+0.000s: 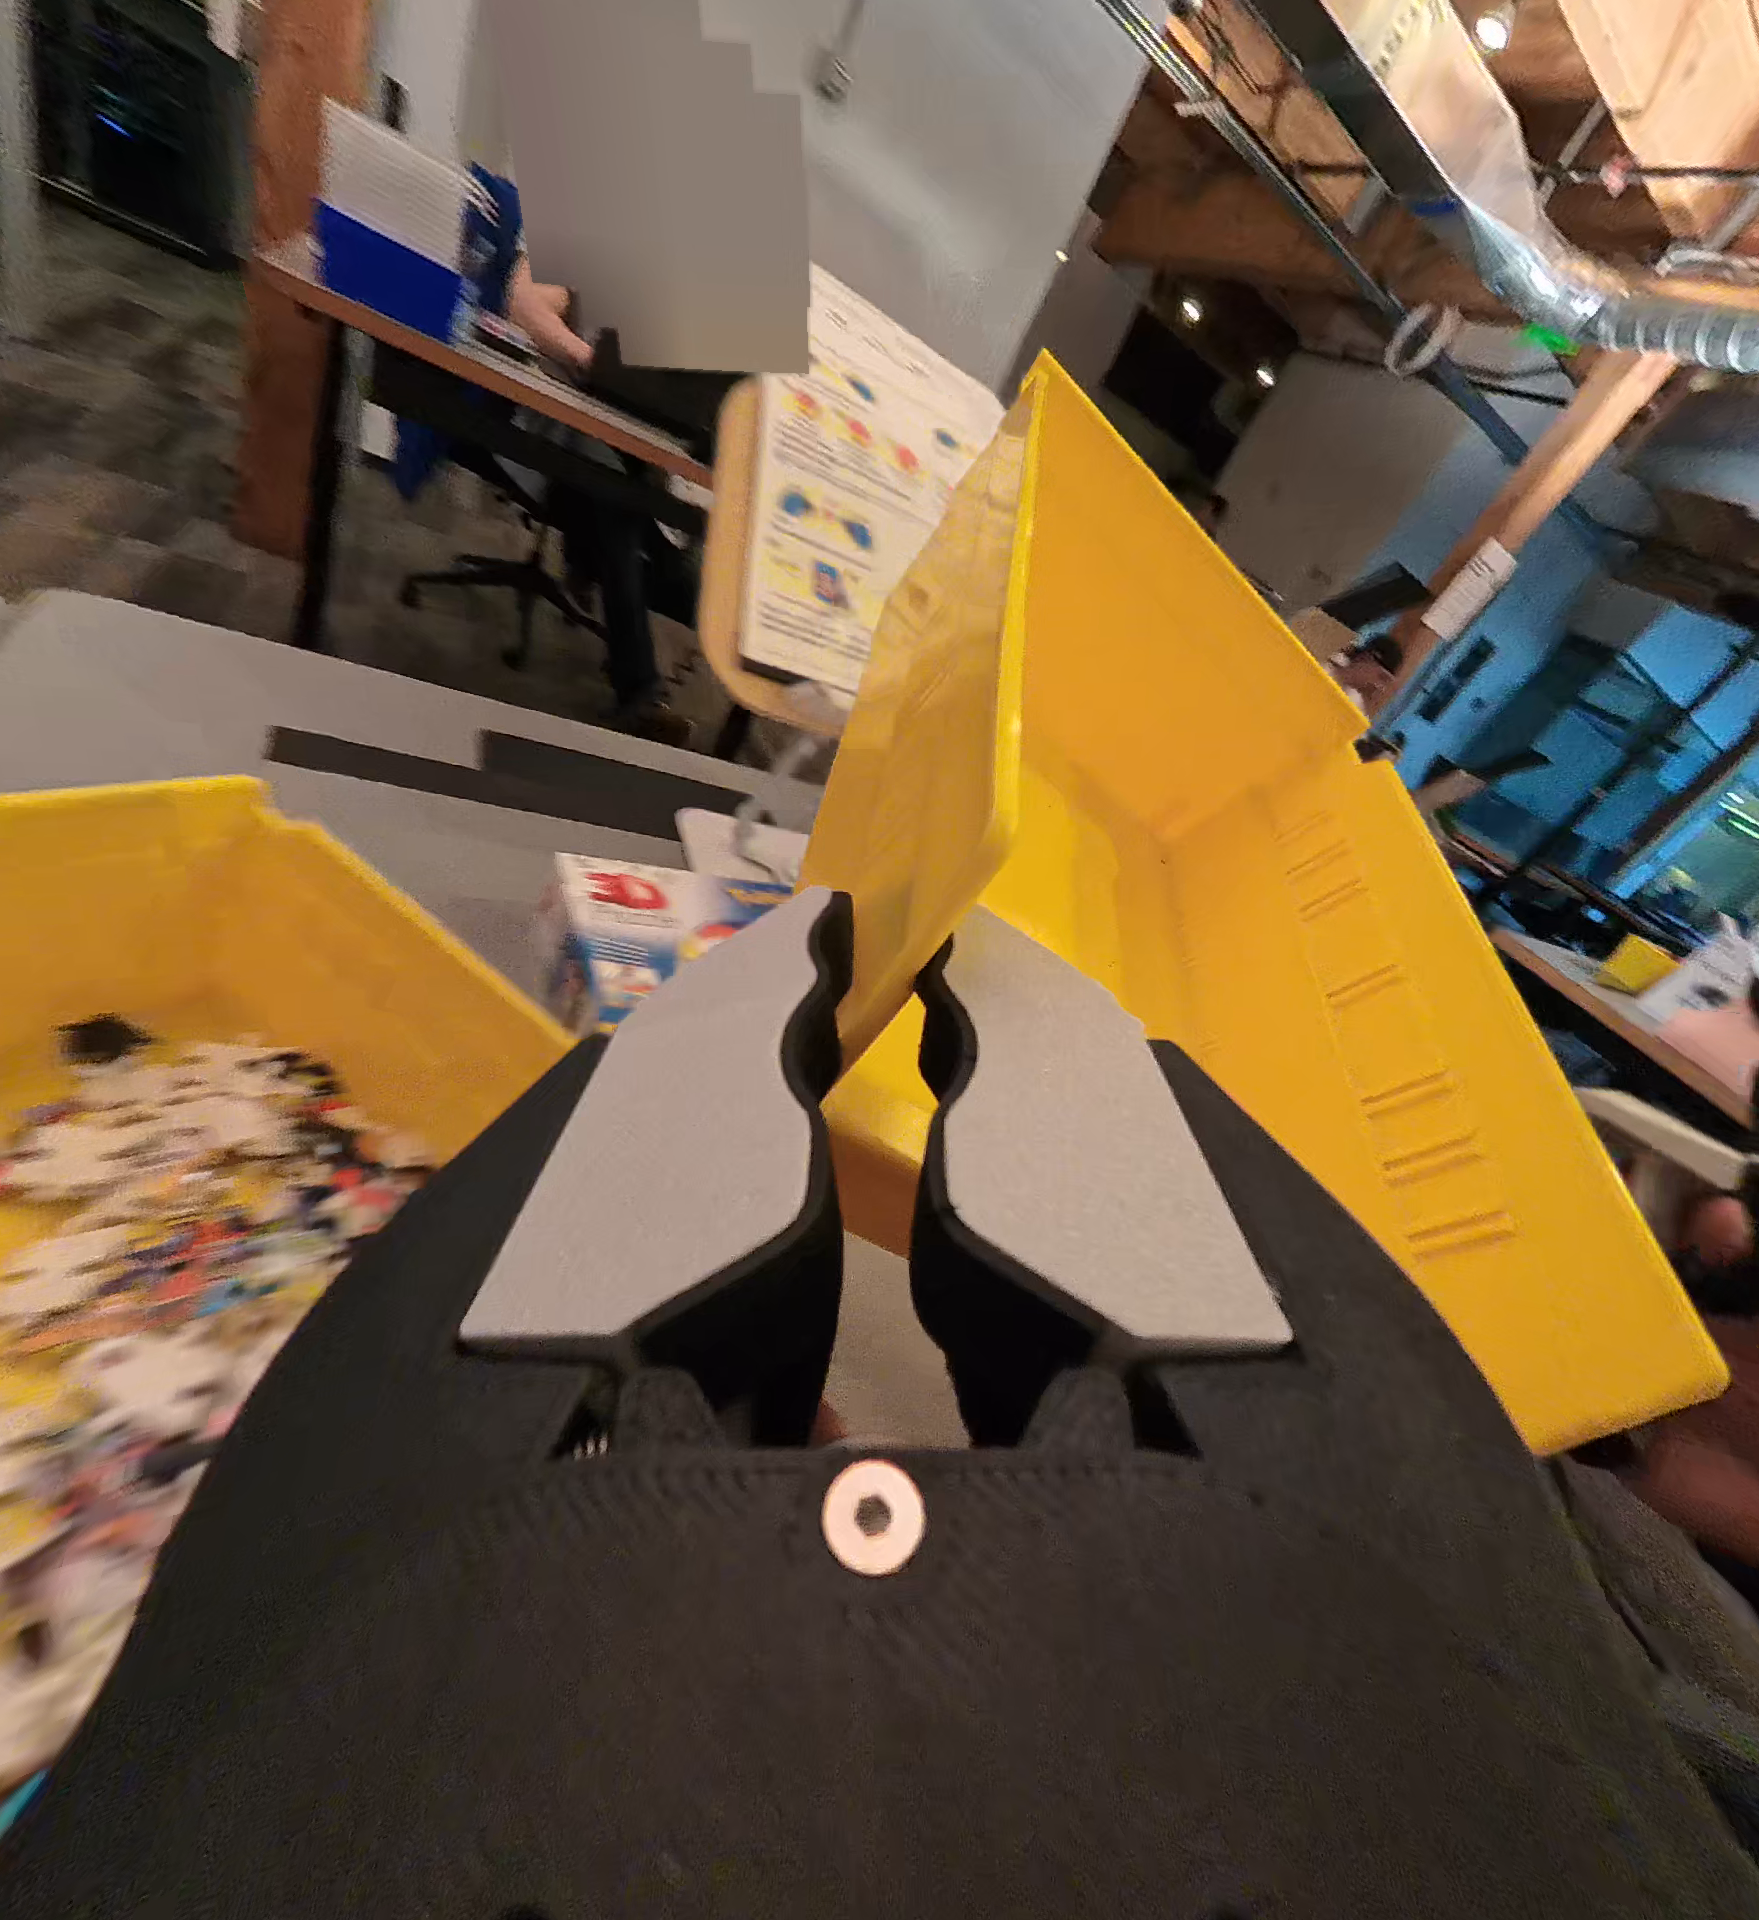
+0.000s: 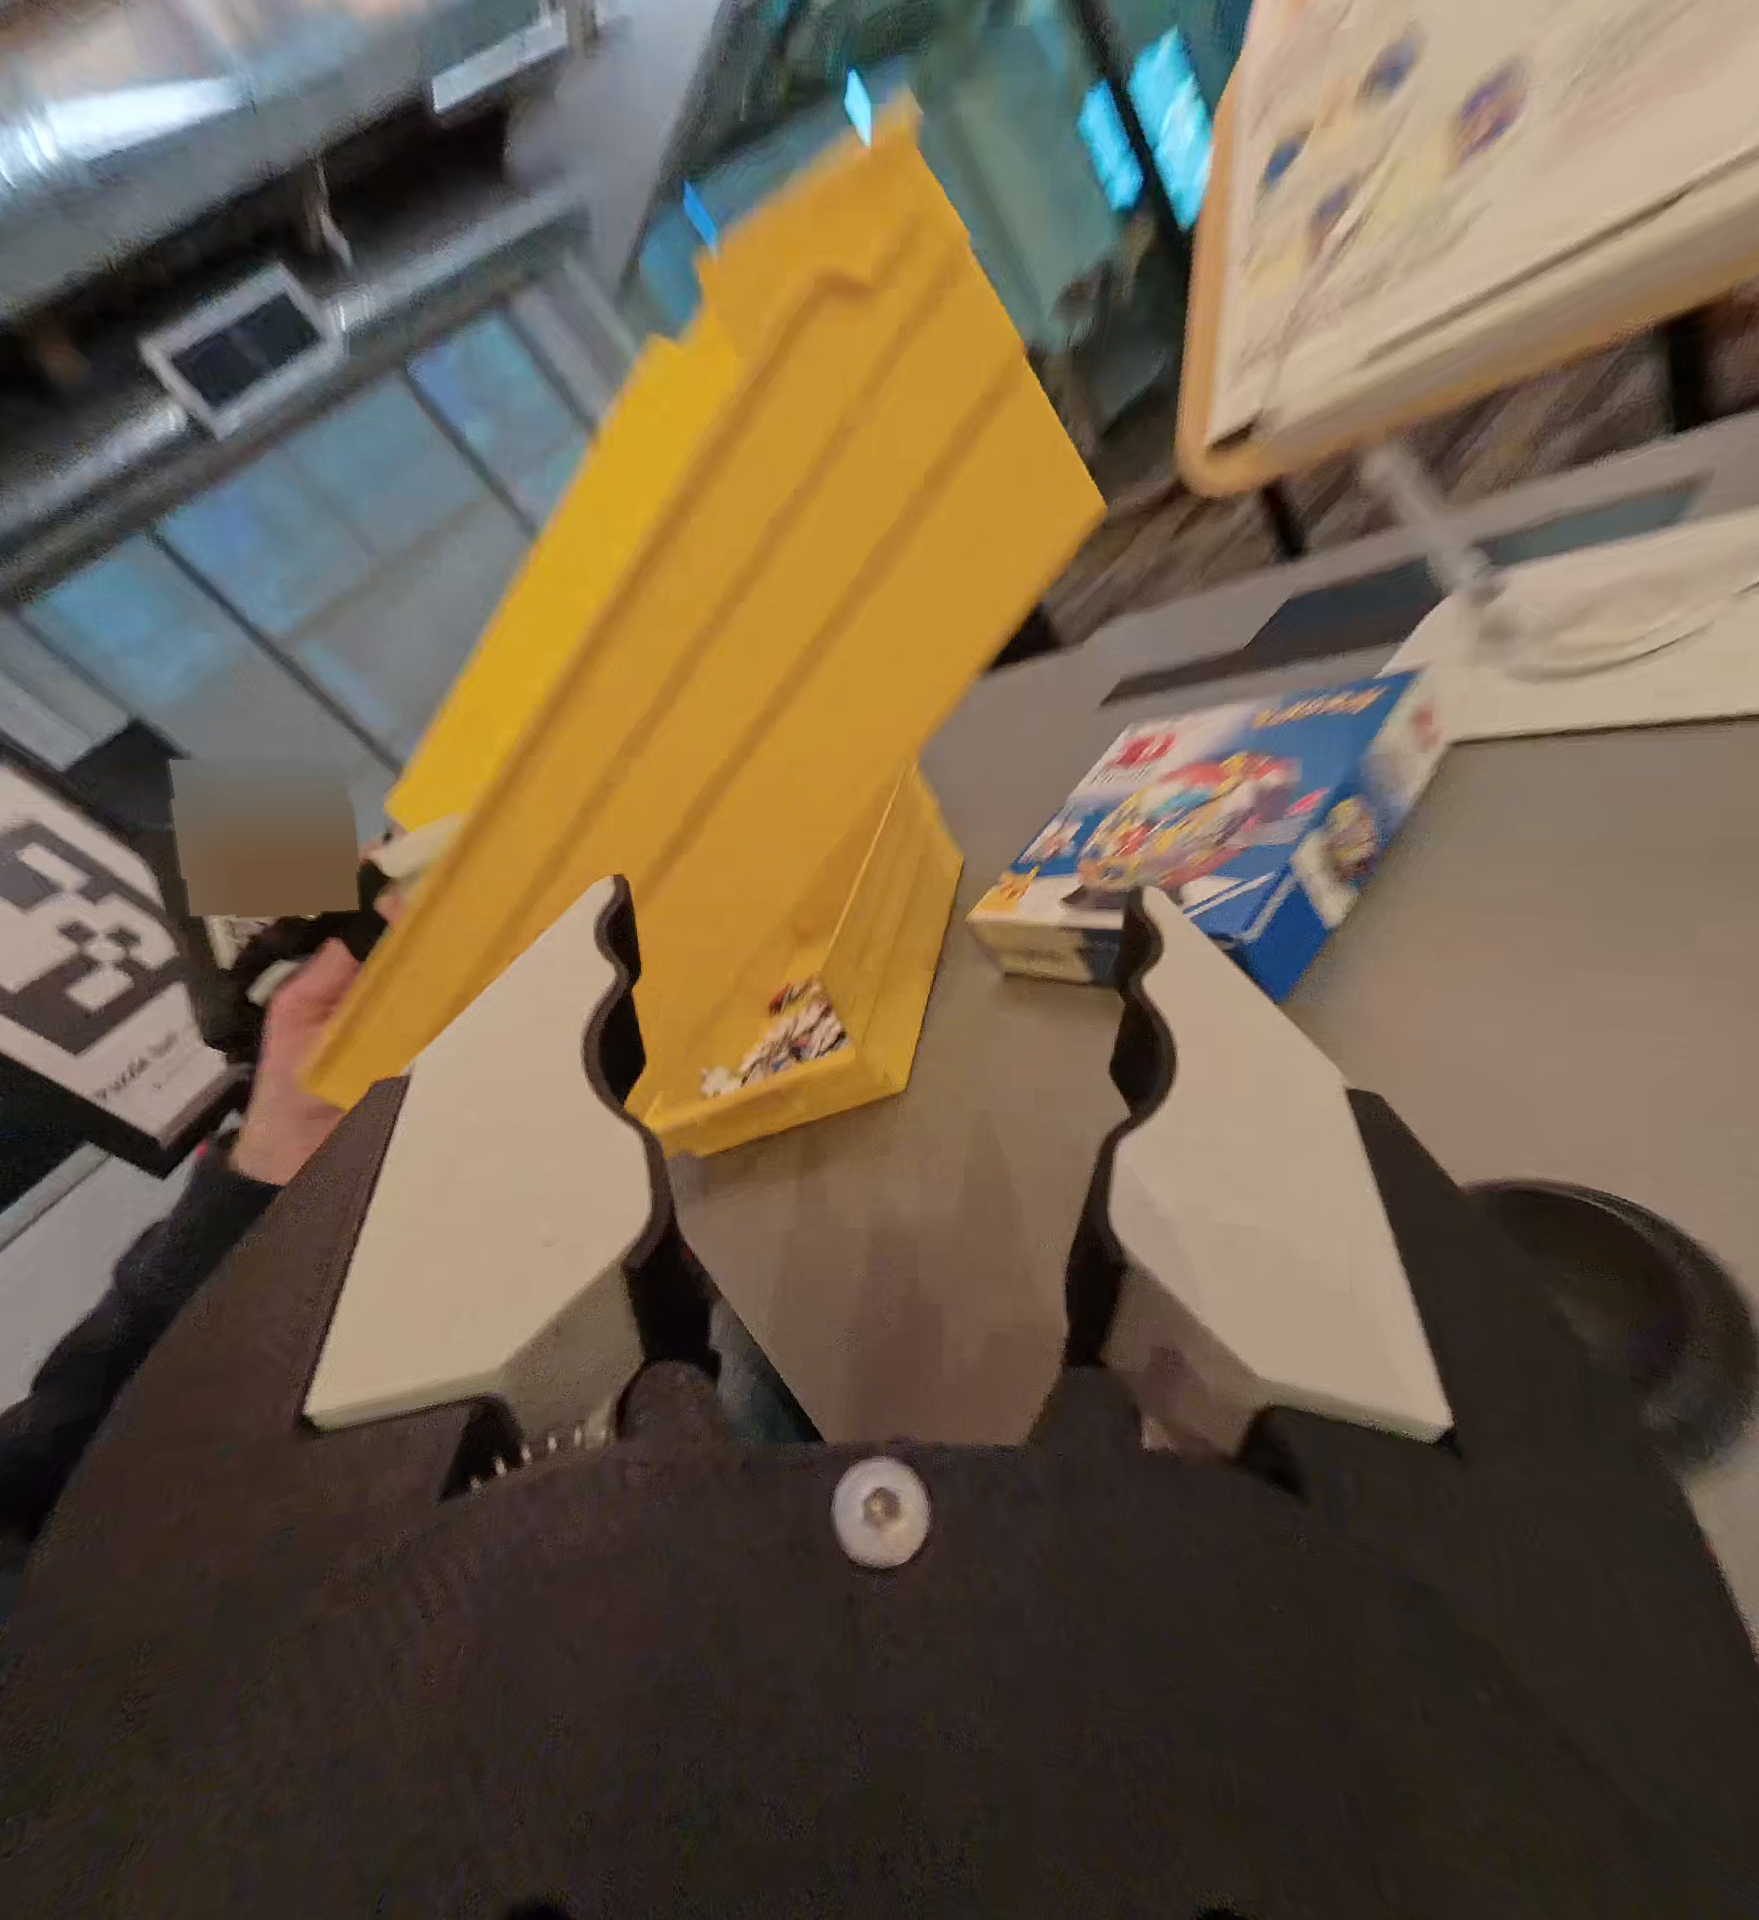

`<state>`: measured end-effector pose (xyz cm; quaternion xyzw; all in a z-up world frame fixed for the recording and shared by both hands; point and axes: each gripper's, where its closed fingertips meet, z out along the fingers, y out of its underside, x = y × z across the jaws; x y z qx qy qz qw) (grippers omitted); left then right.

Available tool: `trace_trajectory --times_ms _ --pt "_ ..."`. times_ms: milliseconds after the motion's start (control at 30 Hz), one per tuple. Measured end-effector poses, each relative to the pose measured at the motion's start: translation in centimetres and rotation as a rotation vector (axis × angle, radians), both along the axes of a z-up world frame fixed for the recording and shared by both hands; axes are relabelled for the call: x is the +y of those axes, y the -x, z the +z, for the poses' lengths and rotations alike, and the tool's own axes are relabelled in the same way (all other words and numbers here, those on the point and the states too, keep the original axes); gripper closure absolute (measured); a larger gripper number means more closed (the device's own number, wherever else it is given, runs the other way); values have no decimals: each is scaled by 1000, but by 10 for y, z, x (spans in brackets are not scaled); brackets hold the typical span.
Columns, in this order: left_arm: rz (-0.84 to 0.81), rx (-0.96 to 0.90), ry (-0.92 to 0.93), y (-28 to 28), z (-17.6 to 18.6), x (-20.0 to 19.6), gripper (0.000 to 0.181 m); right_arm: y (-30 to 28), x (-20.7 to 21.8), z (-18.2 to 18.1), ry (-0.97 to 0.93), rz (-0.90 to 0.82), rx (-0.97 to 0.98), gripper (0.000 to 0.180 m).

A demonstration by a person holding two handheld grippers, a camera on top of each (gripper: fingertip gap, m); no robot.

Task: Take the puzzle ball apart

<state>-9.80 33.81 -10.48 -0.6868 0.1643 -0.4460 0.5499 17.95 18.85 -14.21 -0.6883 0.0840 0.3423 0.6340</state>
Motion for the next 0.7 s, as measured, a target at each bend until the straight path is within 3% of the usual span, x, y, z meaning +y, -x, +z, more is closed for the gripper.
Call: trace_trajectory --times_ms 167,433,533,700 --pt "-209 53 43 -137 -30 -20 171 -36 -60 -1 -12 -94 55 74" --pt "-465 147 84 -328 -90 -72 171 -130 -82 -46 102 -386 -28 62" --pt "-525 166 137 -376 -111 -79 170 -180 -91 -66 167 -490 -58 78" --pt "-538 237 182 -432 -149 -83 171 -249 -90 -88 226 -514 -2 93"
